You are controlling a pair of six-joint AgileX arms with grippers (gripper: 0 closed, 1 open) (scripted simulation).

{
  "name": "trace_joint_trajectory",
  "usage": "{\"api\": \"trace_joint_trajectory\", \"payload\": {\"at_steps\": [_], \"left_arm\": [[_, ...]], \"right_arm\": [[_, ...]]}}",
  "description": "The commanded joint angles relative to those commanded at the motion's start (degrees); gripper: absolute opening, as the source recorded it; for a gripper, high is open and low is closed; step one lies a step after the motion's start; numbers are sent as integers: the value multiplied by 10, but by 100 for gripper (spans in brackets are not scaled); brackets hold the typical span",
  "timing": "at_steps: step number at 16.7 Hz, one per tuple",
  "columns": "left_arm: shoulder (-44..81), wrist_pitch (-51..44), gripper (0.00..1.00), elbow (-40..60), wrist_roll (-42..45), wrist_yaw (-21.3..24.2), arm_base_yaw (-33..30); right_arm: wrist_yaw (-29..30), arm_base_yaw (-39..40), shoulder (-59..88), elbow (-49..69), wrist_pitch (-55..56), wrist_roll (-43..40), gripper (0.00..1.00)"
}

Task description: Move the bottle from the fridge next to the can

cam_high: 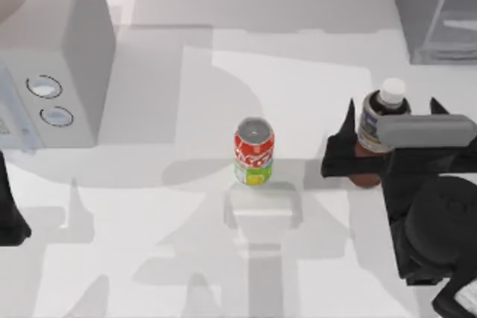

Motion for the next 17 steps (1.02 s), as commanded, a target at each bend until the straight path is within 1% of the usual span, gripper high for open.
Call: {"api": "trace_joint_trajectory", "payload": {"at_steps": [5, 8, 12, 17], "left_arm": [[0, 0, 100, 0, 0, 0, 0], [0, 0, 100, 0, 0, 0, 0], [0, 0, 100, 0, 0, 0, 0], [0, 0, 100, 0, 0, 0, 0]], "right_arm": [[-3, -4, -3, 3, -5, 0, 100], [-22, -18, -56, 6, -45, 2, 100], [-74, -64, -197, -3, -161, 6, 100], [-168, -159, -435, -42, -368, 10, 100]]}}
